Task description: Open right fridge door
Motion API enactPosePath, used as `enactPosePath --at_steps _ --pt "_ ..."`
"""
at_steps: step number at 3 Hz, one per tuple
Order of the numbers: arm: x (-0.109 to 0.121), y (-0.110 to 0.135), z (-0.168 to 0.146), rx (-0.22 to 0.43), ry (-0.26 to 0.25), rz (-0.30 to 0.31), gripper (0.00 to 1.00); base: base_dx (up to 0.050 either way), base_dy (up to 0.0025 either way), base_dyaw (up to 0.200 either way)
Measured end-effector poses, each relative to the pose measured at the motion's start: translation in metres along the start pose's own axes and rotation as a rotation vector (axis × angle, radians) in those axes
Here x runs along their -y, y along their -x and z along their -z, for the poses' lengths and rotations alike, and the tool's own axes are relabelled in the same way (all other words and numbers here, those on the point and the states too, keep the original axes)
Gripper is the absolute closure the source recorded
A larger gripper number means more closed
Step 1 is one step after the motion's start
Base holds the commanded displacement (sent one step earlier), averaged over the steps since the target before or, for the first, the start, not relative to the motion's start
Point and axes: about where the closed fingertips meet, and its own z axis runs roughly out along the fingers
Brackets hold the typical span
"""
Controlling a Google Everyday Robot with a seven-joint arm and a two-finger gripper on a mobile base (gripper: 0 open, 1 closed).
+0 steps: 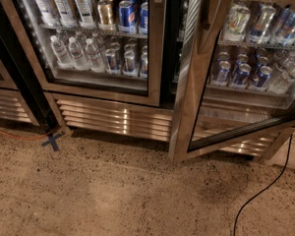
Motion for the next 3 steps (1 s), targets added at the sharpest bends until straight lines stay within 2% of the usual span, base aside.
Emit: enactPosePath --at_steps 1,2,3 --pt "0.0 0.0 0.0 0.0 0.0 0.0 0.0 0.0 0.0 0.0" --pt "-0.008 0.007 0.01 -0.047 -0.088 -0.022 0.18 0.0 0.0 0.0" --pt "-0.025 0.026 0.036 -0.081 -0.329 -0.051 0.41 0.0 0.0 0.0"
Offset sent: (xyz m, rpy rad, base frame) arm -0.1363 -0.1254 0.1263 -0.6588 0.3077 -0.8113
